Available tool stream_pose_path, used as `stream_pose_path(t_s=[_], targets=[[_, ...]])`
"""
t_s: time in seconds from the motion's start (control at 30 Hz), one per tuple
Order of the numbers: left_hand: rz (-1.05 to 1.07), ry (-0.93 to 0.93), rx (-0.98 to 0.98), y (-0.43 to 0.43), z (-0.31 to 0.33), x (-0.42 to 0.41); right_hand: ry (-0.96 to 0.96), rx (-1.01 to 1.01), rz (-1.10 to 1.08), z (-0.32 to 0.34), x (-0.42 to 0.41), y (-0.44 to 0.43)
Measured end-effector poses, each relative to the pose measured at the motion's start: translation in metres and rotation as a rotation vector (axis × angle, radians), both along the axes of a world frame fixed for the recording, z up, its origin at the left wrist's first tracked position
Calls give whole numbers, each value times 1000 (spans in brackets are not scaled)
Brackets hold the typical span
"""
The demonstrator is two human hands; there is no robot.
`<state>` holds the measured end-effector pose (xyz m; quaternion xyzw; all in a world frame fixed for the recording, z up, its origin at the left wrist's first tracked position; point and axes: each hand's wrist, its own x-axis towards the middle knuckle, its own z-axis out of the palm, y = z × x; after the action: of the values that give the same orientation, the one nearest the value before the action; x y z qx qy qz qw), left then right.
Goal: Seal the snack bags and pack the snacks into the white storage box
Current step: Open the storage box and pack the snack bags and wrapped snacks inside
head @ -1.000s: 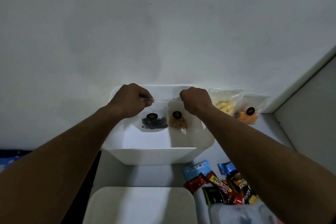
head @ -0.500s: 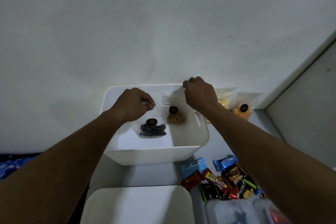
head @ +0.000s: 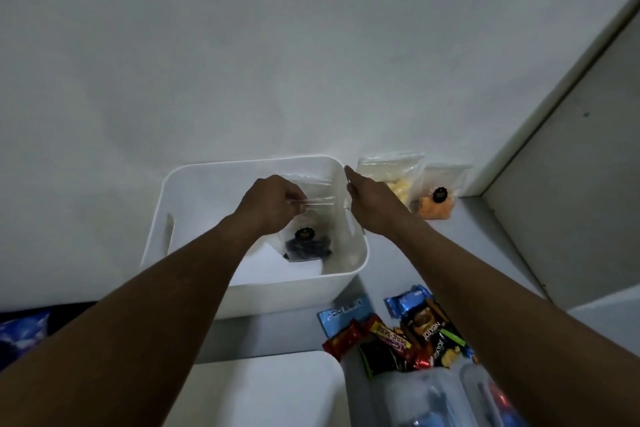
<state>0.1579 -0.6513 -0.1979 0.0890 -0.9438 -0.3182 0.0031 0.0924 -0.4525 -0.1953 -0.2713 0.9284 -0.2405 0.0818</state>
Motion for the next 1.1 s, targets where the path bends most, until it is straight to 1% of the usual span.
stream_pose_path(t_s=[0.2, 0.37, 0.43, 0.57, 0.77, 1.0, 1.1], targets=[[65, 55, -1, 8, -8, -14, -12, 9, -4, -2, -7, 0], [98, 95, -65, 5, -11, -16, -14, 17, -17, 0, -10, 2], [106, 118, -53, 4, -12, -15, -28, 18, -28, -1, -9, 2], [110, 106, 5, 7, -10, -18, -32, 10, -41, -1, -7, -2], [137, 138, -12, 13, -10, -24, -46, -14, -58, -2, -6, -2], [189, 175, -109, 13, -7, -25, -64, -17, -53, -1, -6, -1], [180, 171, -170, 12, 0, -21, -107, -27, -51, 2, -1, -1]])
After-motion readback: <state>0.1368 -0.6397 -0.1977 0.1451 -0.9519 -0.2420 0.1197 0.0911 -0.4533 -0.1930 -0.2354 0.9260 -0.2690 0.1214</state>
